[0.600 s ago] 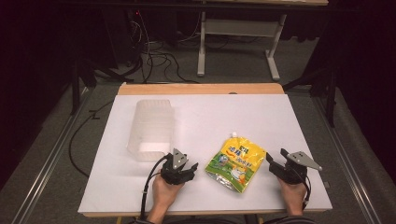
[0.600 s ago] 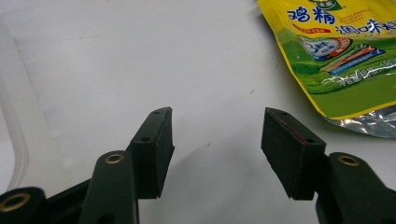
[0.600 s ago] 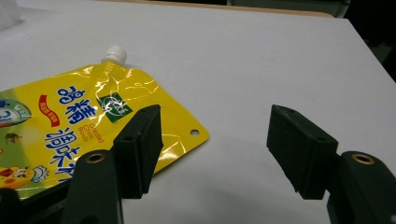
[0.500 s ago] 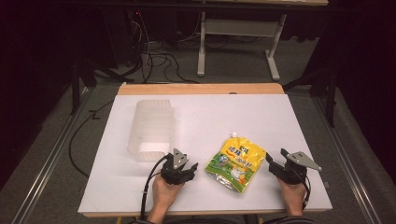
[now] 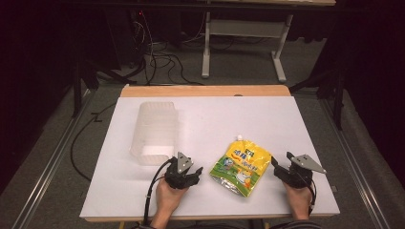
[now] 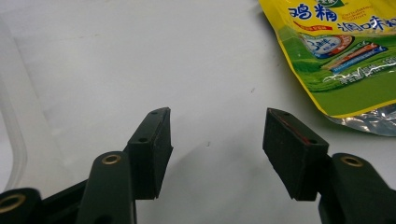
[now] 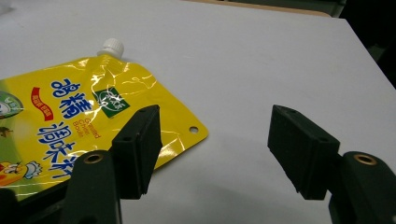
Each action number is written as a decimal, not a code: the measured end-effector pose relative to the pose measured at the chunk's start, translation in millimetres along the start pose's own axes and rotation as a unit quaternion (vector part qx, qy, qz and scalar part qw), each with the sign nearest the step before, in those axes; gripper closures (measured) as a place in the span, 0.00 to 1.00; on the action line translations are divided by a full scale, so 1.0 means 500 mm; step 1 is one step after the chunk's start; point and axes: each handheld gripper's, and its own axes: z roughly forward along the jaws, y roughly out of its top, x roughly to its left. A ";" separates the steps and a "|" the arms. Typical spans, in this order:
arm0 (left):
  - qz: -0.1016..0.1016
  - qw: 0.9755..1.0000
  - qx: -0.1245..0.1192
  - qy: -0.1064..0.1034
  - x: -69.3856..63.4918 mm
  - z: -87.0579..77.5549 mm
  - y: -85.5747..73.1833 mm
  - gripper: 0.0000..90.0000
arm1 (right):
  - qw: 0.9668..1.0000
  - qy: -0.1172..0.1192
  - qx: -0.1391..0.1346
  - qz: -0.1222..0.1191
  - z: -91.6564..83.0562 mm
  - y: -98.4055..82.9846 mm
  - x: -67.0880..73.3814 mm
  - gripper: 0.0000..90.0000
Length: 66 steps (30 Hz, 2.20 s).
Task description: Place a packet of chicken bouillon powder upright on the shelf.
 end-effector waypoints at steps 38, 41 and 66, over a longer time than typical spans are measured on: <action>-0.018 0.996 -0.008 -0.086 -0.032 0.041 0.157 0.32 | 1.000 0.006 -0.005 0.001 -0.002 -0.001 -0.002 0.36; -0.019 0.996 0.014 -0.085 -0.037 0.059 0.165 0.32 | 1.000 0.004 -0.007 0.002 -0.002 -0.001 -0.002 0.37; -0.020 0.990 0.093 -0.108 -0.076 0.191 0.199 0.29 | 1.000 0.004 -0.009 0.001 -0.003 -0.001 -0.002 0.36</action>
